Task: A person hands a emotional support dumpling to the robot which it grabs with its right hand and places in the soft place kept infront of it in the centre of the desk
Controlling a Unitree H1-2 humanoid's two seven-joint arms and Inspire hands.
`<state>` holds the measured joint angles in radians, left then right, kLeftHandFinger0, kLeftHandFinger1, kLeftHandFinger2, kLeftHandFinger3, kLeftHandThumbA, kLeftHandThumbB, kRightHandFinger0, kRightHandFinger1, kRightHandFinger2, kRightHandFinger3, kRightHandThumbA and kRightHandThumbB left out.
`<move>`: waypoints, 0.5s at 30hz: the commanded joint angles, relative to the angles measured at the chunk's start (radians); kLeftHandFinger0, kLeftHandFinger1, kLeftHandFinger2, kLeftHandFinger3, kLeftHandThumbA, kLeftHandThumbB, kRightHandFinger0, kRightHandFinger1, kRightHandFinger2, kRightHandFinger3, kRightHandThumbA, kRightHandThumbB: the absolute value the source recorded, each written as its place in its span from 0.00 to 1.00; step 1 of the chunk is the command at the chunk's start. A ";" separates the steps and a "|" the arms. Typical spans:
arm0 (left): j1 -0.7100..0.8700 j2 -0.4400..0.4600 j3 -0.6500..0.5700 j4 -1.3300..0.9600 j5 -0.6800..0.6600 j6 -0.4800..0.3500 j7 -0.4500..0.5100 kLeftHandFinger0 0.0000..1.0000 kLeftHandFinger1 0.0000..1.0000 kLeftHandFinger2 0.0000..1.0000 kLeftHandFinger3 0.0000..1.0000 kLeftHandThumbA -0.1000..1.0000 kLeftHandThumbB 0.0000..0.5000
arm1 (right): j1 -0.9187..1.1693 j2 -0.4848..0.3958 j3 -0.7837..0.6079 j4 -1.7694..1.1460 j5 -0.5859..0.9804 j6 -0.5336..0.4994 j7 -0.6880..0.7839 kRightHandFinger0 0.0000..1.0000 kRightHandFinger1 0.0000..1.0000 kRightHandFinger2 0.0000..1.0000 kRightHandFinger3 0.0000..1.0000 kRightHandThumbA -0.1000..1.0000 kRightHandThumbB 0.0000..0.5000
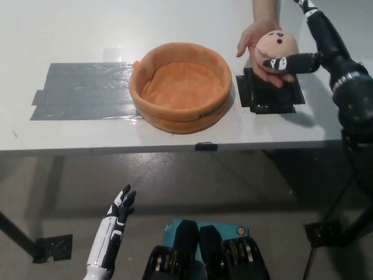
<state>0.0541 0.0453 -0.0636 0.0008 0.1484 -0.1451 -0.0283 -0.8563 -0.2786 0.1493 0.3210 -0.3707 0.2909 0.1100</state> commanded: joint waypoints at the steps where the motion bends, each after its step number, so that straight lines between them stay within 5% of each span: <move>1: -0.013 0.005 -0.003 -0.033 0.014 -0.024 0.009 1.00 1.00 1.00 1.00 1.00 0.25 | -0.110 0.003 0.010 0.074 -0.004 0.040 0.019 1.00 1.00 1.00 1.00 0.96 0.79; 15: -0.015 0.005 -0.004 -0.038 0.006 -0.015 0.002 1.00 1.00 1.00 1.00 1.00 0.27 | -0.222 0.018 0.073 0.328 -0.038 0.013 -0.018 1.00 1.00 1.00 1.00 0.96 0.80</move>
<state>0.0515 0.0458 -0.0641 -0.0035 0.1507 -0.1438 -0.0285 -0.9893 -0.2538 0.2151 0.6185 -0.3887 0.3197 0.1157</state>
